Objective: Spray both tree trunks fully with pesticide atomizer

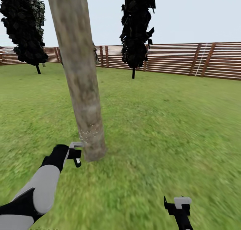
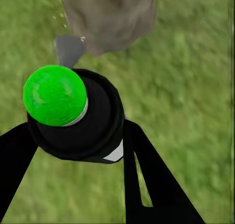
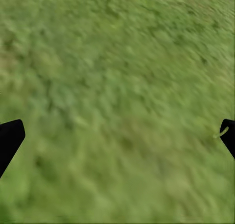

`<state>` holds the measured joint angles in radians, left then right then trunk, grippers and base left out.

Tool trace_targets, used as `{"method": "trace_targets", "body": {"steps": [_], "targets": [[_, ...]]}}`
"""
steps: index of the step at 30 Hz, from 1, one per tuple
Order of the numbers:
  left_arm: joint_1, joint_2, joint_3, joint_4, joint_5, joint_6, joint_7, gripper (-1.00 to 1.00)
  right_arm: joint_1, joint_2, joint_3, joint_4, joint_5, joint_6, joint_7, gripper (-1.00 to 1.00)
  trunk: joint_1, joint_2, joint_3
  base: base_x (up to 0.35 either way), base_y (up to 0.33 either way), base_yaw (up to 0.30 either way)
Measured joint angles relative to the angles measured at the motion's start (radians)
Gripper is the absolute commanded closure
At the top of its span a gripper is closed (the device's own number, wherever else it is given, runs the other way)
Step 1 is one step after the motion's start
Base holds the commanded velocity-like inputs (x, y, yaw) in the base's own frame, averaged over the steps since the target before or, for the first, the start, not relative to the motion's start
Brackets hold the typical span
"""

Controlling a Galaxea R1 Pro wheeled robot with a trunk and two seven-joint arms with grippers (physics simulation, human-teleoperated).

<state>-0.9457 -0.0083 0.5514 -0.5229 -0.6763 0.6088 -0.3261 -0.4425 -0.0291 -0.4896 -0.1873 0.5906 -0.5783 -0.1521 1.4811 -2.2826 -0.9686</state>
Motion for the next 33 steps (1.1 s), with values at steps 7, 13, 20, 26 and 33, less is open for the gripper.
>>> {"method": "trace_targets", "body": {"steps": [7,13,20,26,33], "targets": [[0.002,0.023,0.041,-0.001,-0.018,-0.007,-0.006,1.00,0.000,0.000,0.000,0.000,0.000,0.000,0.000,-1.00,0.000,0.000,0.000,0.130,-0.248,0.245],[0.041,0.023,0.048,0.000,-0.006,-0.008,0.002,1.00,0.000,0.000,0.000,0.000,0.000,0.000,0.000,-1.00,0.000,0.000,0.000,-0.011,-0.271,0.049],[0.043,0.004,0.054,-0.008,-0.007,-0.009,0.003,1.00,0.000,0.000,0.000,0.000,0.000,0.000,0.000,-1.00,0.000,0.000,0.000,-0.028,-0.274,0.001],[0.043,0.005,0.056,-0.015,-0.009,-0.007,0.004,1.00,0.000,0.000,0.000,0.000,0.000,0.000,0.000,-1.00,0.000,0.000,0.000,0.000,-0.275,0.051],[0.044,0.009,0.059,-0.016,-0.009,-0.007,0.004,1.00,0.000,0.000,0.000,0.000,0.000,0.000,0.000,-1.00,0.000,0.000,0.000,0.000,-0.274,0.256]]}}
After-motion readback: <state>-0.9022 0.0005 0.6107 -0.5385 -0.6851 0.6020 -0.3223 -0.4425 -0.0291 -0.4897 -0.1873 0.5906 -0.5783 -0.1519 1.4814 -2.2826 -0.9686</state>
